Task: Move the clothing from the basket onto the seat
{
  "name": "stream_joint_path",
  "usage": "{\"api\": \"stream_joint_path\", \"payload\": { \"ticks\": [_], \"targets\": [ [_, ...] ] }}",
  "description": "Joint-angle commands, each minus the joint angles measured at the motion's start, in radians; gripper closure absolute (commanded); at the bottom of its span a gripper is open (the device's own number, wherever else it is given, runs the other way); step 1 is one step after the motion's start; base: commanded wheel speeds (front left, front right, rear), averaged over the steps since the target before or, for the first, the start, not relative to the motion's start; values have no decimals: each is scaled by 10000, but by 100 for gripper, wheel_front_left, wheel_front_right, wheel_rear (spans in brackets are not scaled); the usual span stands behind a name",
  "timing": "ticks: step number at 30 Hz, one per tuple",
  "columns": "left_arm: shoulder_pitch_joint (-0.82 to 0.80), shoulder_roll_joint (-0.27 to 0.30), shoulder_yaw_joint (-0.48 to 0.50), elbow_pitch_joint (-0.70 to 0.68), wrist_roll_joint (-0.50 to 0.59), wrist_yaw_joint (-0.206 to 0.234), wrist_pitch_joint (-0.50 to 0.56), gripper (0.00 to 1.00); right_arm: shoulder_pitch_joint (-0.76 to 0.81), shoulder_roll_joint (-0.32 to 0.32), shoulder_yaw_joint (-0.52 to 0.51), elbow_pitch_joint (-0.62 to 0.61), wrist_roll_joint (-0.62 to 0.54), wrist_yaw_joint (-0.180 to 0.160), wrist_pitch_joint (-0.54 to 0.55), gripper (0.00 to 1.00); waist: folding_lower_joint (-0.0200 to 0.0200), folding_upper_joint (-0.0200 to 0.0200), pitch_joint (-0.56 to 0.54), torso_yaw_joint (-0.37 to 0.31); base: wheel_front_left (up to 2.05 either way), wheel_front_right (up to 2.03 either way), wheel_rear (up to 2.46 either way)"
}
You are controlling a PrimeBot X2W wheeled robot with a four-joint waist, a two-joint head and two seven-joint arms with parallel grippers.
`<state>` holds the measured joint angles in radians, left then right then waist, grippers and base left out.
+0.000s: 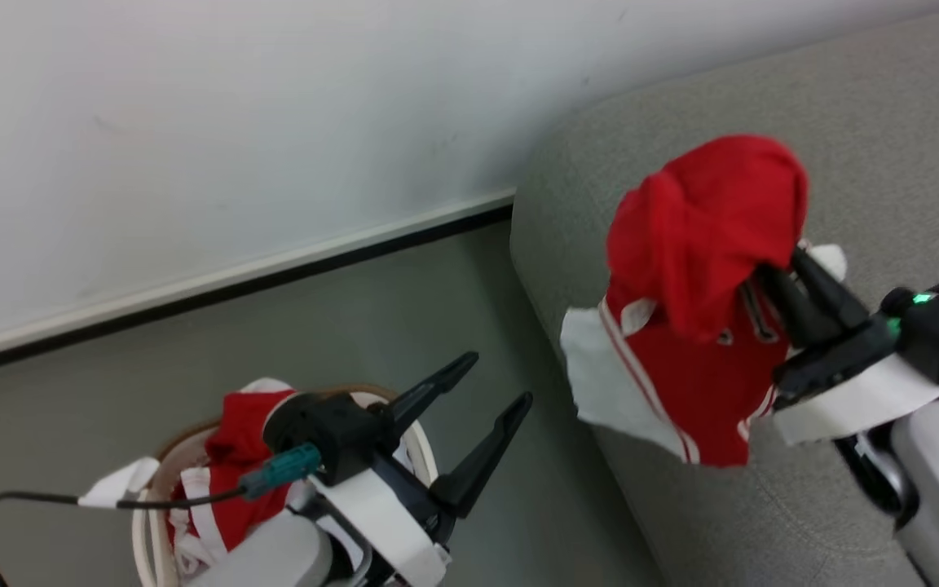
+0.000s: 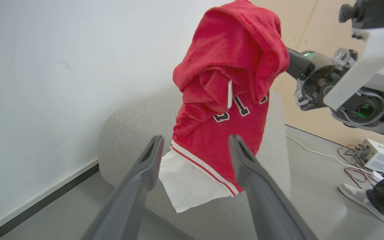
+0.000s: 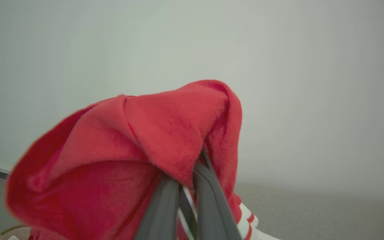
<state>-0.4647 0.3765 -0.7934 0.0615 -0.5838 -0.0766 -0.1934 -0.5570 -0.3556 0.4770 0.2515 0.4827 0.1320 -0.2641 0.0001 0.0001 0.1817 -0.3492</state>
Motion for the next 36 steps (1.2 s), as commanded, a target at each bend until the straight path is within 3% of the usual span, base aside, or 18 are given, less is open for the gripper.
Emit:
{"api": "stream_joint_path", "payload": {
  "ticks": [1,9,16,21,27,30,32,33,36],
  "targets": [
    [-266,90,3,-38,110,-47,52,0,-391,22,-356,-35,-125,-25,-6,100,-1,-1,962,368,0,0,0],
    [-2148,-6,-116,-119,770,-347,-5,0,-3219,-770,-3757,1117,-1643,-23,392,100,-1,-1,3438,1647,0,0,0],
    [-3140,-484,1,11,856,-433,-443,0,-5658,-1840,-6948,2603,-3390,-25,1845,100,-1,-1,4621,2987,0,0,0],
    [-3285,-860,274,-114,817,-421,-633,0,-6067,-2196,-9267,3311,-5317,-25,2630,100,-1,-1,5327,3834,0,0,0],
    [-2831,-901,585,83,784,-444,-707,0,-5117,-1352,-12433,3846,-7330,-25,2651,100,-1,-1,5493,4204,0,0,0],
    [-2666,-861,790,98,762,-463,-710,0,-4828,-912,-12879,3958,-7756,-25,2546,98,-1,-1,5339,4099,0,0,0],
    [-2430,-788,1044,125,771,-451,-711,0,-4543,-508,-13206,3903,-8071,-25,2412,57,-1,-1,5107,3913,0,0,0],
    [-2299,-752,1185,164,788,-455,-706,0,-4393,-236,-13256,3888,-8221,-25,2384,0,-1,-1,4944,3810,0,0,0],
    [-1909,-646,1598,220,814,-471,-709,0,-4058,521,-13035,3662,-8509,-25,2217,0,-1,-1,4381,3465,0,0,0]
  ]
}}
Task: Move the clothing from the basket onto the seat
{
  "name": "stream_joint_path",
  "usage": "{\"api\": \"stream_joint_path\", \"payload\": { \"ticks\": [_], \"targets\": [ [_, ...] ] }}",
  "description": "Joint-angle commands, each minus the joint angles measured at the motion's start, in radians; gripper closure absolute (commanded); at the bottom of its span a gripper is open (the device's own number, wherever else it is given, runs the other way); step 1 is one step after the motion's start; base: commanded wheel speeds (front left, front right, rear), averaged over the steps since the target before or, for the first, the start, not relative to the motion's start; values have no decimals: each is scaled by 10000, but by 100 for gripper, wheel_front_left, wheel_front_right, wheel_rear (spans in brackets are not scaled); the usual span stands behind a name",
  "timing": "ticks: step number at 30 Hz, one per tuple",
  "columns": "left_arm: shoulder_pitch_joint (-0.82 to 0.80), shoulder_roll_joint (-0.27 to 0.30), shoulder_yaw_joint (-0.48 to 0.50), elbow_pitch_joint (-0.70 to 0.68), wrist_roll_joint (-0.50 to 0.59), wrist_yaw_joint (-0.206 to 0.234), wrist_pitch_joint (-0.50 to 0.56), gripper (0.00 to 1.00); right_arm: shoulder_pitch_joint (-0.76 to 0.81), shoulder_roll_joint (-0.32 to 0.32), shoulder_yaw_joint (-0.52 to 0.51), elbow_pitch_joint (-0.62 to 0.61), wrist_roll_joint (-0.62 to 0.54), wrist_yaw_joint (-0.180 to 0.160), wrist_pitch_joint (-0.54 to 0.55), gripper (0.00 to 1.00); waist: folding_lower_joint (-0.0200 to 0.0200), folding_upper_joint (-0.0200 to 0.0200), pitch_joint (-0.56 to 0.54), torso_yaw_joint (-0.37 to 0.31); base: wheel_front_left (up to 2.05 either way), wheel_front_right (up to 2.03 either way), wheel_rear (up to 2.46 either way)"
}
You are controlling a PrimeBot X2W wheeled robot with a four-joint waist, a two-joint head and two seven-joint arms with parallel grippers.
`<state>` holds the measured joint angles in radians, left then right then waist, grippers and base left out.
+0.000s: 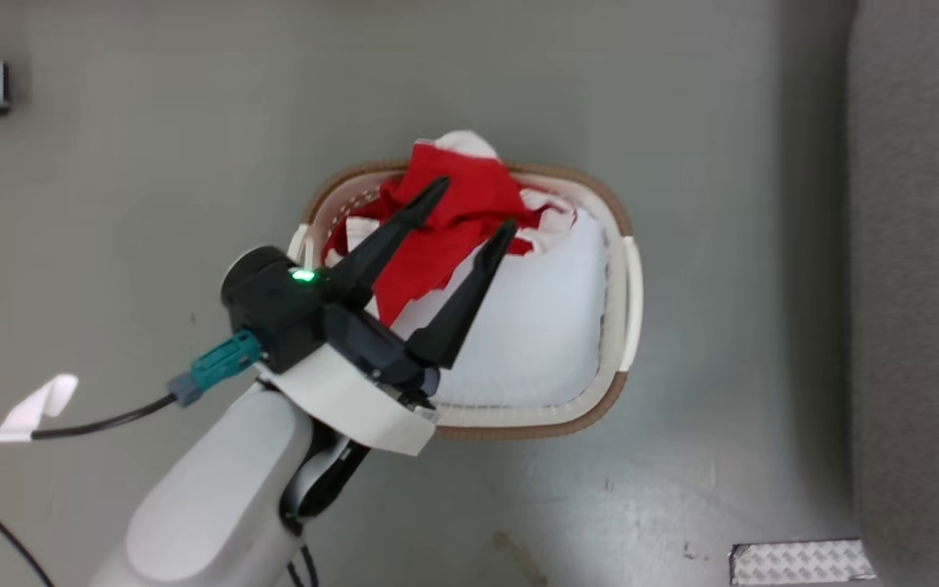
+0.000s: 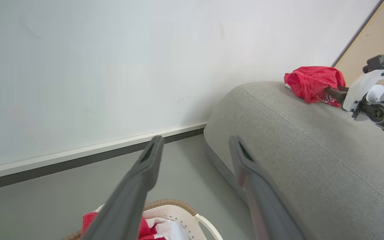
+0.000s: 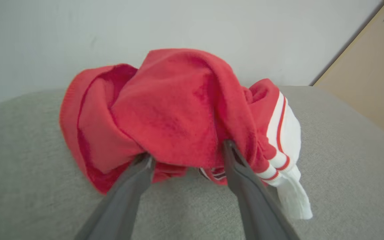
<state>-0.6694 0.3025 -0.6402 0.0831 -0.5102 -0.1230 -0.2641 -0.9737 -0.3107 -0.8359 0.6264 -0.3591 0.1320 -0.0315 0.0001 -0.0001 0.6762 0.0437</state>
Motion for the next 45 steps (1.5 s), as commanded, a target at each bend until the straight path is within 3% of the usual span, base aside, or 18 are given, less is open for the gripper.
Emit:
{"api": "stream_joint_path", "payload": {
  "ticks": [1,9,18,23,28,36,45],
  "targets": [
    [285,110,173,7,92,-13,-2,0,157,216,233,-173,-65,-25,-174,0,-1,1,-771,-578,0,0,0],
    [1945,80,1084,374,10,-25,-4,0,1760,1661,2083,-665,914,-25,-1351,0,-1,1,-3015,-1422,0,0,0],
    [4499,-445,2631,732,49,296,-4,0,4523,2255,5147,-1446,3253,-25,-2267,0,-1,1,-5563,-1645,0,0,0],
    [5760,-755,3536,910,248,380,-5,0,6078,2424,6241,-2110,3988,-25,-2338,0,-1,1,-6501,-1436,0,0,0],
    [6619,-1102,4602,913,545,433,-3,0,7636,2597,7337,-3038,4426,-25,-2338,0,-1,1,-6868,-1153,0,0,0],
    [7508,-1777,5995,1094,1464,272,-5,0,9404,2588,9358,-3486,5315,-25,-2341,0,-1,1,-7120,-775,0,0,0],
    [7810,-2232,6517,1248,2221,2,-4,0,9898,2575,9745,-3264,5861,-25,-2342,0,-1,1,-7188,-570,0,0,0]
  ]
}}
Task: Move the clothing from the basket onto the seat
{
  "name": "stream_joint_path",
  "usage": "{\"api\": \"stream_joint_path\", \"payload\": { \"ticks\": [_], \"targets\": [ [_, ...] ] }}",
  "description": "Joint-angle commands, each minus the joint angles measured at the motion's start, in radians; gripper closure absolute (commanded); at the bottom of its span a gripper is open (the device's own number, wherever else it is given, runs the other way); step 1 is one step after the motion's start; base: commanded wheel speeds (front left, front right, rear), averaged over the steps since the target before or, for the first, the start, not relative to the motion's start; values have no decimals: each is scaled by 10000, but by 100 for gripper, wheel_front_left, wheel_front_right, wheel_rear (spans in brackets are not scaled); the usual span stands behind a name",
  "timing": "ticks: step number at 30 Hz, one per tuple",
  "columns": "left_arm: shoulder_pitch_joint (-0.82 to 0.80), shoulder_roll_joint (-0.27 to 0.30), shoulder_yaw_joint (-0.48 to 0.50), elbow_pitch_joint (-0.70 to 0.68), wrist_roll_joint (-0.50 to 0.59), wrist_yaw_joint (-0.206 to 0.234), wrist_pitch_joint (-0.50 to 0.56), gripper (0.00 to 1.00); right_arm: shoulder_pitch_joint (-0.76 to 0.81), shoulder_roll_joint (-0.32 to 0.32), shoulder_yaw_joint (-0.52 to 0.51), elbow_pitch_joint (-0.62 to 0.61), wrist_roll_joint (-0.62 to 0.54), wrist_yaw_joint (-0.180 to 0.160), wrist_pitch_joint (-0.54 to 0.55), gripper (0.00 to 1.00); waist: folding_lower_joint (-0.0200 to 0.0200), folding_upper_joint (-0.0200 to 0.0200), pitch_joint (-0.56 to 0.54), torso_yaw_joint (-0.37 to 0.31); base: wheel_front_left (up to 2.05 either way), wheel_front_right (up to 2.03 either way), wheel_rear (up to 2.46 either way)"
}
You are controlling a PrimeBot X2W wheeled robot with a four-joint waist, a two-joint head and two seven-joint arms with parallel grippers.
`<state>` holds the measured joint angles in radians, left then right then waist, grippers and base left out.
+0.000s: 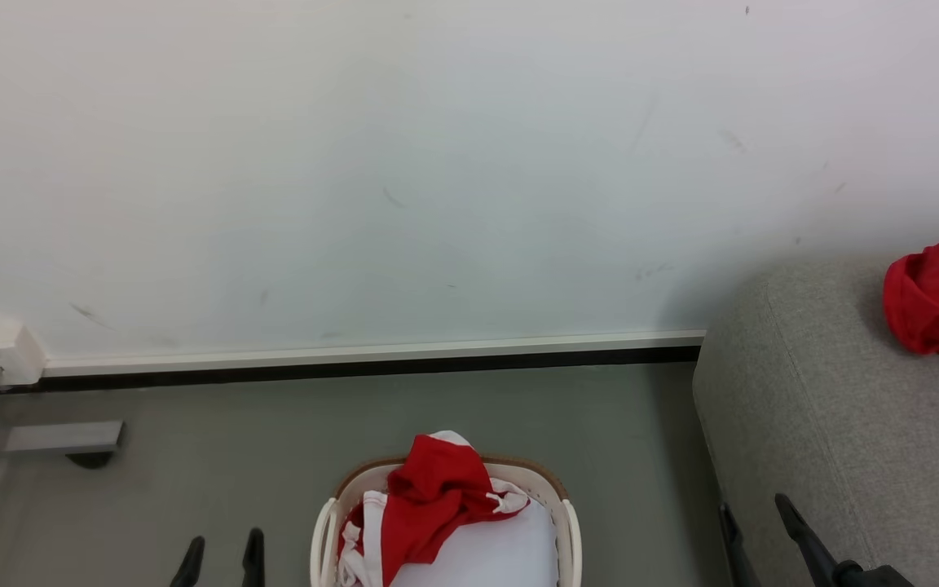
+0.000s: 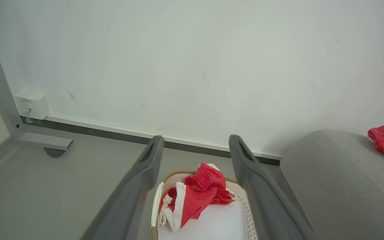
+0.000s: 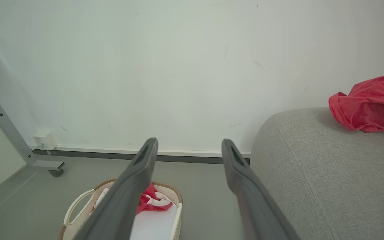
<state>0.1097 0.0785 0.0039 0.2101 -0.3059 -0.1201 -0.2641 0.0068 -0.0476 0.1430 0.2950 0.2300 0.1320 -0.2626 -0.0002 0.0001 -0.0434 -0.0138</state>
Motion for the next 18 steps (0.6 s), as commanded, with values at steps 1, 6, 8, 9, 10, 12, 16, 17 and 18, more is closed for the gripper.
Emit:
{"api": "stream_joint_path", "payload": {
  "ticks": [1,6,8,9,10,12,16,17,18],
  "targets": [
    [6,-34,81,-20,195,-50,-4,0,69,-49,-49,58,-48,-25,-32,0,2,-1,13,4,0,0,0],
    [-36,-138,122,-37,271,-97,-4,0,-61,-47,-138,70,-109,-25,-32,0,2,-1,21,-69,0,0,0],
    [-27,-165,102,2,275,-108,-5,0,-85,-45,-142,73,-111,-25,-32,0,2,-1,20,-104,0,0,0],
    [-31,-175,100,11,284,-113,-5,0,-91,-45,-140,76,-113,-25,-32,0,2,-1,21,-121,0,0,0],
    [-39,-181,104,12,286,-115,-5,0,-100,-45,-130,87,-114,-25,-32,0,2,-1,21,-137,0,0,0],
    [-57,-193,65,-5,268,-112,-4,0,-123,-45,-108,98,-124,-25,-32,0,2,-1,30,-165,0,0,0],
    [-77,-202,1,-62,212,-114,-4,0,-169,-46,-103,113,-135,-25,-33,0,2,-1,64,-204,0,0,0],
    [-78,-204,-9,-76,204,-114,-4,0,-182,-46,-109,114,-148,-25,-33,0,2,-1,77,-214,0,0,0],
    [-79,-205,-16,-90,196,-115,-4,0,-197,-46,-118,114,-165,-25,-33,0,2,-1,92,-225,0,0,0]
  ]
}}
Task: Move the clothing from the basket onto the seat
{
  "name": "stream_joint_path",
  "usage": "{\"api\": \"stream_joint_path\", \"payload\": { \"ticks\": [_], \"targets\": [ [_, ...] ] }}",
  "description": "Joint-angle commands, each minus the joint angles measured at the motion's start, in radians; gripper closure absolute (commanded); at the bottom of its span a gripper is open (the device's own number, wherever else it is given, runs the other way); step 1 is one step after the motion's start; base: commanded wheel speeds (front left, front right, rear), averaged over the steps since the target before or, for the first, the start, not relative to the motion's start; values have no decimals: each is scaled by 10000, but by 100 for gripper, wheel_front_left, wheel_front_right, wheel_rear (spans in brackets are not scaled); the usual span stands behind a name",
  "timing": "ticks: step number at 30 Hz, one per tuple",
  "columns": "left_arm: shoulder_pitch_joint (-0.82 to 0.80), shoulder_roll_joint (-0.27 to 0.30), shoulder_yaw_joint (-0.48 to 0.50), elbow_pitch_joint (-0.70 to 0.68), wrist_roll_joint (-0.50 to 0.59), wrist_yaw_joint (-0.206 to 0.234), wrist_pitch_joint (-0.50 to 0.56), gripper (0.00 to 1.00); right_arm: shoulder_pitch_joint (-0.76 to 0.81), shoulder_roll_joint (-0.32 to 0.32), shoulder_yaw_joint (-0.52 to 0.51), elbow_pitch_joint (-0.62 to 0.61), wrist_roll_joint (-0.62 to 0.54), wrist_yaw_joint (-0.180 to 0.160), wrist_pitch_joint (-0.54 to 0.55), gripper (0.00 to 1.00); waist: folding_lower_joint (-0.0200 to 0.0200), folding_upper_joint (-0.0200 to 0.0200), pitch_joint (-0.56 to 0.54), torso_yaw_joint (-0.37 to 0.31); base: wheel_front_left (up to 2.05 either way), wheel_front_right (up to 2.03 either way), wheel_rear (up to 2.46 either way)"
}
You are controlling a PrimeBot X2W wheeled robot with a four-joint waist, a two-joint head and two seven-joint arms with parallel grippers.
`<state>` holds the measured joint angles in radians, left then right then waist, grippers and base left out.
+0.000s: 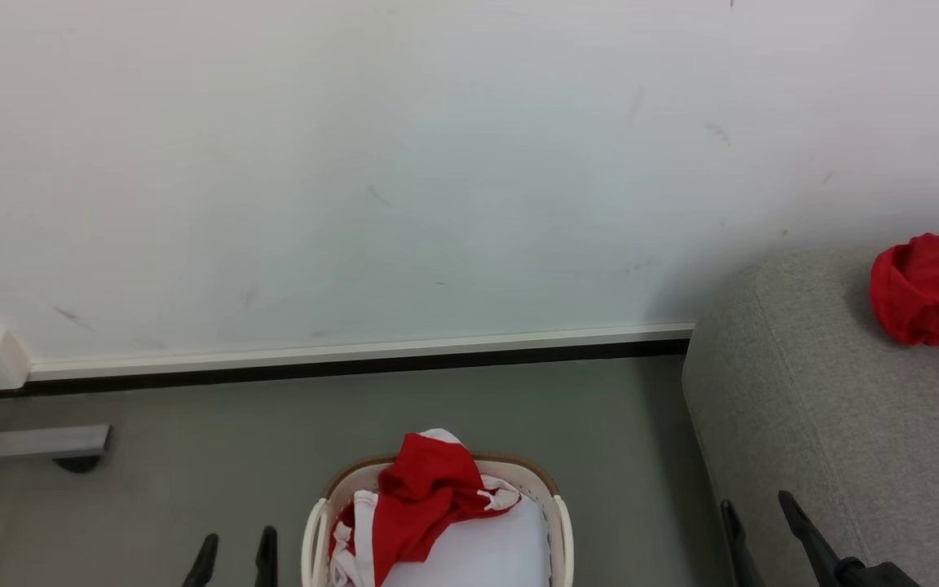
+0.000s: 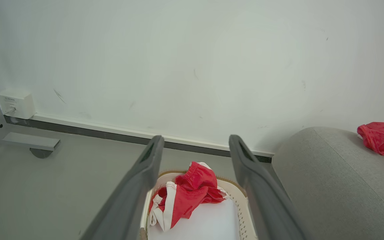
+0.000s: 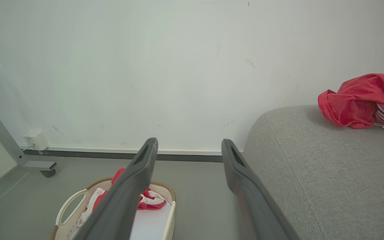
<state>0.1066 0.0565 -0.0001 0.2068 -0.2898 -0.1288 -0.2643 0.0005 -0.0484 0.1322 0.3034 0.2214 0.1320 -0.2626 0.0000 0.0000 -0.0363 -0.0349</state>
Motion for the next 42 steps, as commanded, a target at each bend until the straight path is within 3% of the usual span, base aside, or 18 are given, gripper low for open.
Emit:
{"api": "stream_joint_path", "payload": {
  "ticks": [1,11,17,27,34,42],
  "targets": [
    [-49,16,21,-65,32,-29,-2,0,-151,-39,-27,22,-81,-25,-33,0,0,0,39,-25,0,0,0],
    [-540,345,-902,164,130,-31,-2,0,-532,-37,-10,-317,-249,-25,-33,0,0,0,765,-412,0,0,0],
    [-2466,1175,-2399,983,246,-14,24,0,-1526,-35,-124,-1052,-296,-25,-19,0,0,0,2760,-850,0,0,0],
    [-6542,2827,-4997,3873,207,-10,1425,0,-3195,-24,-49,-2707,-71,-25,-16,0,0,0,6122,-2155,0,0,0],
    [-8121,3084,-5472,5822,-68,-4,1777,0,-3519,-16,107,-3579,259,-25,-16,0,0,0,7311,-2732,0,0,0],
    [-9474,3151,-5641,7427,500,637,1407,0,-3712,-18,173,-4243,563,-25,-16,0,0,0,8122,-2928,0,0,0]
  ]
}}
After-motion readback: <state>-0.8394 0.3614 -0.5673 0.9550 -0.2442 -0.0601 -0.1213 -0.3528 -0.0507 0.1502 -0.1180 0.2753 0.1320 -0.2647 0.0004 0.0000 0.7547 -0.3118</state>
